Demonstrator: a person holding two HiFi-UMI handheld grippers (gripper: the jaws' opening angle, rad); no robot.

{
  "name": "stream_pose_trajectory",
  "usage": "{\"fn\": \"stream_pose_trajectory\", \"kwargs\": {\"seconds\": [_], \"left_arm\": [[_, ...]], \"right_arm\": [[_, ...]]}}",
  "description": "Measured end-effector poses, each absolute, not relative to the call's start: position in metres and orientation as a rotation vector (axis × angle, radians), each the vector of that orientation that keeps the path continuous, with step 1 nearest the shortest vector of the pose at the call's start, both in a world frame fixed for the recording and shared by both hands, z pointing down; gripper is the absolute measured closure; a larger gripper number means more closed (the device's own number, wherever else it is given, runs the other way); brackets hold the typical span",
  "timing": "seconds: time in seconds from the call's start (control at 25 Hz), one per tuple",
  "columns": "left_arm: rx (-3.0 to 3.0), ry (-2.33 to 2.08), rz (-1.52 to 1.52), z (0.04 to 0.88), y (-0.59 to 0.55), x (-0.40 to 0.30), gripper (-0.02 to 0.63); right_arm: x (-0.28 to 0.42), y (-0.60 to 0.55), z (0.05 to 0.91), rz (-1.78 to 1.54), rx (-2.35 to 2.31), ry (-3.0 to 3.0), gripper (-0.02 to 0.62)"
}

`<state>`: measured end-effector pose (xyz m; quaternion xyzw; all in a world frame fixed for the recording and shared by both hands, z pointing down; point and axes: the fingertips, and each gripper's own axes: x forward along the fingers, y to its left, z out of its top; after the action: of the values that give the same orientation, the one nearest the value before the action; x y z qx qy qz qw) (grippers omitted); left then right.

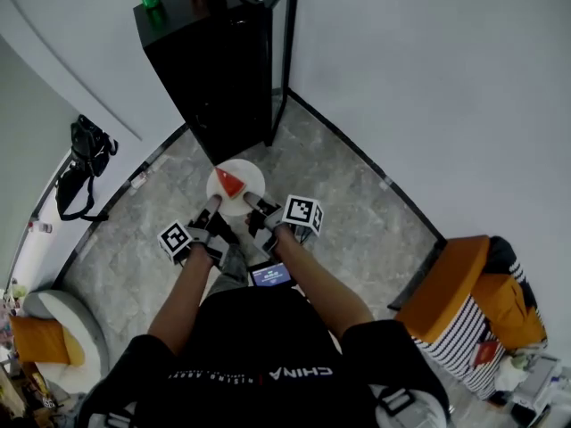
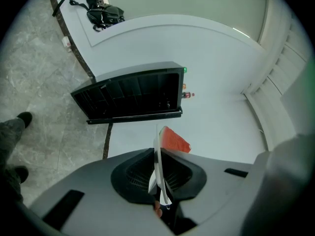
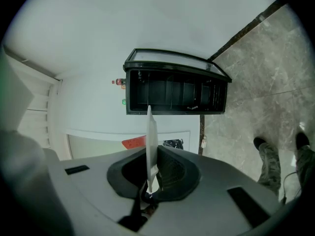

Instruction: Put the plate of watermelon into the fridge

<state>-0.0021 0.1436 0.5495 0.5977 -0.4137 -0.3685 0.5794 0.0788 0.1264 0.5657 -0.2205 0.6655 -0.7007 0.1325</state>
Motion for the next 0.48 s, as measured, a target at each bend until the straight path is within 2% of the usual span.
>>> {"fn": "stream_pose_trajectory", "kwargs": {"seconds": [0.48], "left_arm": [[1.471,-0.863,-0.800,0.543,0.022,-0.078,0.573]], "right_arm": [[0.004,0.012,0.560,-1.953,-0.736,1.913,0.566]]}}
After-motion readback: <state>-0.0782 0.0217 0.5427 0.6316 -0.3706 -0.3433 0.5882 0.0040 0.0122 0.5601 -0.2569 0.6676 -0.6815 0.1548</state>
